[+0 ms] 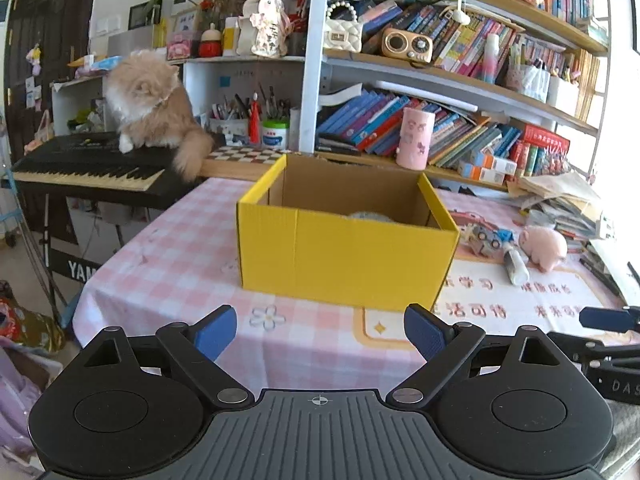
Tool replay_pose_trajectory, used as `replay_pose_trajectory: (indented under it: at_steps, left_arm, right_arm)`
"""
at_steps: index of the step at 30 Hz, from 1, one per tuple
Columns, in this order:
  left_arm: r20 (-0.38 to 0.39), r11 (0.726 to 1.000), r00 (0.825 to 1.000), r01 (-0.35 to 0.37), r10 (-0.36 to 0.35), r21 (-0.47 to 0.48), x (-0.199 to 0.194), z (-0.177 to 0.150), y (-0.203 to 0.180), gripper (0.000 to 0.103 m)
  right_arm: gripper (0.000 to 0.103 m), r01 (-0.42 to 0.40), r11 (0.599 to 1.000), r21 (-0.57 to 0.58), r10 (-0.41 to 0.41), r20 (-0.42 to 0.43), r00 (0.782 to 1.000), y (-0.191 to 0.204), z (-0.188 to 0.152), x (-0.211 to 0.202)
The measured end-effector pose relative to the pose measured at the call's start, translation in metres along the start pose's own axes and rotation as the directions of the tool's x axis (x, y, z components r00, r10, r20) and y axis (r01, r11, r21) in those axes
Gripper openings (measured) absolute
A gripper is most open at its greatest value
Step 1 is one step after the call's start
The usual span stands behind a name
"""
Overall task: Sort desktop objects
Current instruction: 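Withdraw both tools from the box back toward the table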
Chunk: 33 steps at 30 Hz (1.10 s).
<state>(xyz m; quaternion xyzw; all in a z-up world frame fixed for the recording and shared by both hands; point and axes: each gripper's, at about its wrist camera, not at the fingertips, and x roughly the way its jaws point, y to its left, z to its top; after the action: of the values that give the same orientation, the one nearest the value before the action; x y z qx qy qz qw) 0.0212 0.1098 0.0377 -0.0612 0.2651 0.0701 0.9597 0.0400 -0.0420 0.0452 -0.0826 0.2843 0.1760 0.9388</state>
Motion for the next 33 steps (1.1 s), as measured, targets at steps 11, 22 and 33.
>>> replay_pose_trajectory:
  at_steps: [11,22,33]
  left_arm:
    - [-0.102,1.000,0.995,-0.007,0.005,-0.018,-0.001,-0.033,-0.017,0.093]
    - [-0.155,0.994,0.987,0.063,-0.049,0.086,0.010,-0.036,-0.036,0.093]
    - [-0.193,0.977,0.974,0.152,-0.122,0.151,0.021,-0.038,-0.063,0.093]
  right_arm:
    - [0.062,0.088,0.992,0.092,-0.085,-0.032,0.996,-0.004,-0.037,-0.016]
    - [0.069,0.186,0.965,0.183,-0.165,-0.124,0.978,-0.015,-0.065,-0.020]
    - [0.073,0.231,0.959,0.166,-0.206,-0.157,0.966,-0.020,-0.069,-0.020]
